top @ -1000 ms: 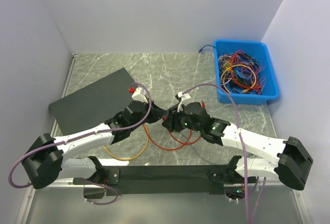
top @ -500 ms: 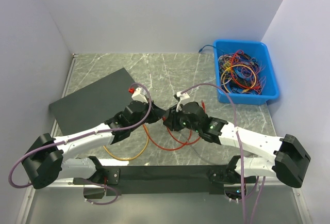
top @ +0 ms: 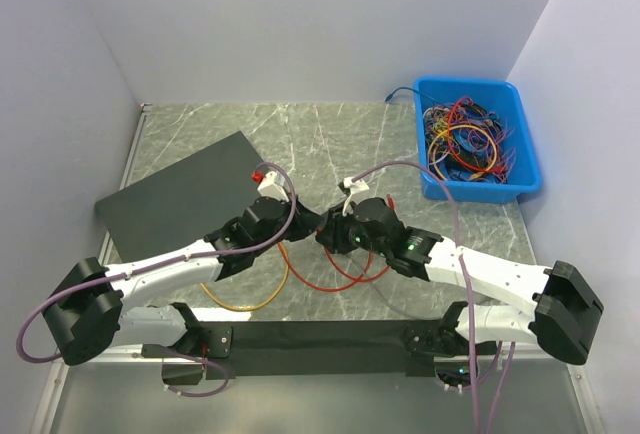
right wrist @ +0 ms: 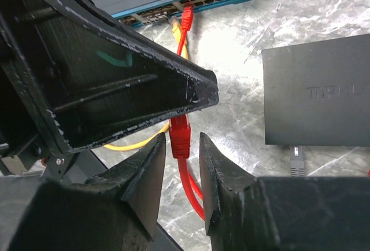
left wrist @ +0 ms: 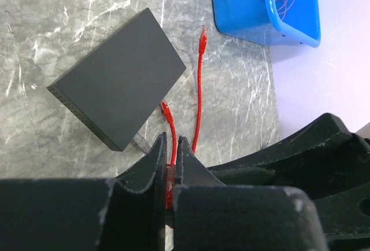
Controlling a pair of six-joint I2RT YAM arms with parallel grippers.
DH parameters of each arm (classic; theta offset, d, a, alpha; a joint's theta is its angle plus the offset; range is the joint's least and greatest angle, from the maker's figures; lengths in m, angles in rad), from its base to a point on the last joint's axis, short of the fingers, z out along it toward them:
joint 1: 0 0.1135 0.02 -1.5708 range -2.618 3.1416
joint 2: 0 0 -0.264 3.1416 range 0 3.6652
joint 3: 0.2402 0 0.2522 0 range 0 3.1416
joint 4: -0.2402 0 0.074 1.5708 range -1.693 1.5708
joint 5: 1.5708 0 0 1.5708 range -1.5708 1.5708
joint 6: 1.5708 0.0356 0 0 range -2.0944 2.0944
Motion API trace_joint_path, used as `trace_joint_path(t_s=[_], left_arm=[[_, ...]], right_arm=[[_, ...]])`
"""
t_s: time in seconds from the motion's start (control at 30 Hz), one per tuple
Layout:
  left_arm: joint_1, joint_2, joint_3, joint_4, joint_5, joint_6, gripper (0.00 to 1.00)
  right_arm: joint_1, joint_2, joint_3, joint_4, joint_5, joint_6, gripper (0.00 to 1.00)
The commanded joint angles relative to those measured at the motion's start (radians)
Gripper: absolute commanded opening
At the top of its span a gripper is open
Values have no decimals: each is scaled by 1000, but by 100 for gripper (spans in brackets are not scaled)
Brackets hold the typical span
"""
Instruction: Insert the plug into the switch port
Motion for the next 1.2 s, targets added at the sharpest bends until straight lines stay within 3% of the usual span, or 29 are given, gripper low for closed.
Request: trace_joint_path(t_s=[0.0, 0.2, 0.4, 0.43, 0.5, 0.53, 0.6, 0.63, 0.73, 0.9, 1.0, 1.17], left_arm=[[-14, -9, 7, 24, -22, -17, 0], [-29, -16, 15, 4, -43, -19, 0], [-38, -10, 20, -1, -51, -21, 1], [-41, -9, 23, -1, -51, -16, 4], [-41, -9, 29, -13, -58, -11, 19], [-41, -7, 36, -19, -62, -7, 34], [-40, -9, 47, -51, -69, 5, 47], [-40, -7, 59, -60, -78, 10, 59], [-38, 0, 81, -82, -89, 30, 74], [-11, 16, 118, -102, -98, 84, 86], [31, 39, 141, -82, -50, 127, 86], [167, 146, 191, -22, 102, 174, 83]], right_arm=[[6, -40, 35, 38, 17, 11, 37], [4, -45, 24, 50, 11, 20, 31], [6, -42, 20, 54, 11, 19, 5], [6, -49, 18, 46, 17, 19, 0], [4, -57, 15, 28, 43, 19, 0], [6, -69, 13, 0, 83, 20, 0], [3, -83, 4, -34, 117, 23, 0], [3, -104, -2, -76, 173, 28, 0], [-19, -146, -13, -196, 275, 63, 0], [-178, -151, -39, -339, 338, 114, 0], [-276, -109, -42, -390, 354, 120, 0], [-325, 13, -17, -416, 315, 131, 0]])
